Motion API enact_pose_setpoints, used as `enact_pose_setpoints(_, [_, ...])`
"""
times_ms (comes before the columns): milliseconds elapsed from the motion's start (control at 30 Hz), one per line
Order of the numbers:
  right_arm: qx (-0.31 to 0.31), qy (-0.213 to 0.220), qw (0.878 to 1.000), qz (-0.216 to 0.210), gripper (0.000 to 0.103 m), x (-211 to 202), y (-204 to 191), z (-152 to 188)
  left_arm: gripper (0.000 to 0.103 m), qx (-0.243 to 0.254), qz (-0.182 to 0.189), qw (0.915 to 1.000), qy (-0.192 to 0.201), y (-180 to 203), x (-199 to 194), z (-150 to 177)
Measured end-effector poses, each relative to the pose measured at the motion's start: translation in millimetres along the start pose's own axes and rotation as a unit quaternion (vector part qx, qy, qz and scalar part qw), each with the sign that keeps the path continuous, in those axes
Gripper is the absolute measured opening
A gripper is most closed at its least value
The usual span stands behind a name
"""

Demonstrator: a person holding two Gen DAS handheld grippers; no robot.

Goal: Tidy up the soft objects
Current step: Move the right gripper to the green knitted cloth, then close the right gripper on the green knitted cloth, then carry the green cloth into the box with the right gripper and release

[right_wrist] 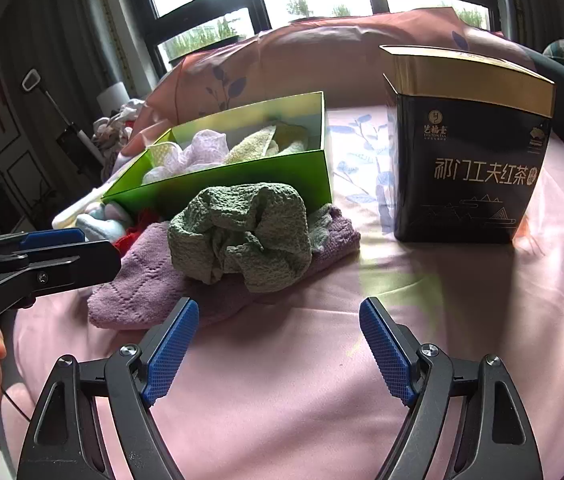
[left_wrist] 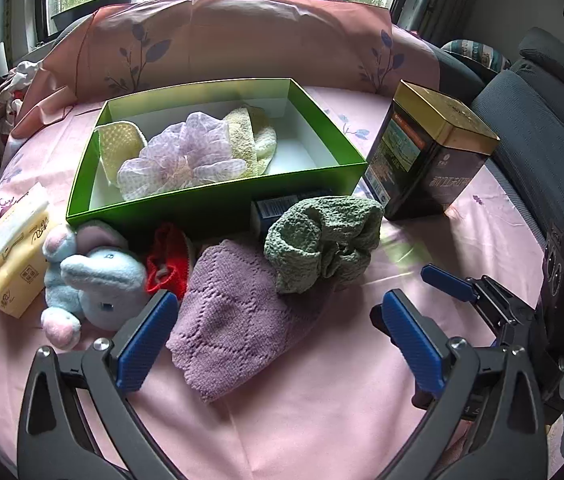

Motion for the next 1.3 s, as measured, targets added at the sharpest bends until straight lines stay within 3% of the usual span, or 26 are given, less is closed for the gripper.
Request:
enact_pose_setpoints(233, [-0.007, 0.001, 1.000, -0.018, 0.083, 17.5, 2.8, -11.2, 0.100, 0.009, 0.020, 0.9997, -0.007, 8.4, 25.7, -14.8])
enact_pose_setpoints(300, [-0.010, 0.001, 1.000, -0.024, 0.083, 22.0, 2.6, -14.3, 0.094, 0.009, 0.023, 0.9996, -0.012, 9.1, 33.5, -17.7])
enact_pose_setpoints(433, [-0.013, 0.000, 0.999, -0.034, 0.083, 30.1, 2.2, -18.0, 0.093, 0.006, 0.028, 0.9993, -0.022, 7.0, 46.4, -21.8])
enact_pose_setpoints(533, [-0.010, 0.001, 0.999, -0.043, 0.082, 33.0, 2.5, -19.1, 0.085, 0.000, 0.042, 0.9988, -0.027, 4.8, 52.3, -24.8])
enact_pose_setpoints(633, [0.001, -0.002, 0.998, -0.058, 0.072, 35.3, 4.2, -20.3, 0.070, -0.004, 0.053, 0.9979, -0.037, 3.0, 58.9, -26.3])
enact_pose_setpoints(700, [0.006, -0.006, 0.998, -0.059, 0.061, 37.8, 5.2, -20.6, 0.052, -0.012, 0.065, 0.9969, -0.044, 0.9, 62.3, -26.5])
enact_pose_setpoints(833, [0.010, -0.009, 0.998, -0.069, 0.044, 39.3, 3.6, -20.2, 0.039, -0.021, 0.074, 0.9960, -0.045, -0.6, 62.4, -25.0])
enact_pose_setpoints(900, [0.013, -0.010, 0.998, -0.069, 0.029, 39.1, 2.7, -19.6, 0.026, -0.022, 0.079, 0.9956, -0.046, -0.7, 61.6, -24.1])
enact_pose_setpoints(1000, [0.011, -0.004, 0.998, -0.064, 0.016, 36.5, -1.6, -19.1, 0.018, -0.024, 0.085, 0.9950, -0.047, 0.7, 58.7, -21.4])
enact_pose_setpoints(1300, [-0.016, 0.036, 0.996, -0.079, 0.014, -2.2, -28.5, -31.6, 0.016, -0.023, 0.105, 0.9942, 0.003, -2.2, 5.0, -21.9])
Point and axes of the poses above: each gripper's, at about its wrist camera, not at the fingertips, and x roughly the way its jaws point, y to its right, z to its underside, the point moved 3 cm from there along x, roughly the way its jaws point, and after that the axes turned 1 degree about -z, right-handed, at the moved point
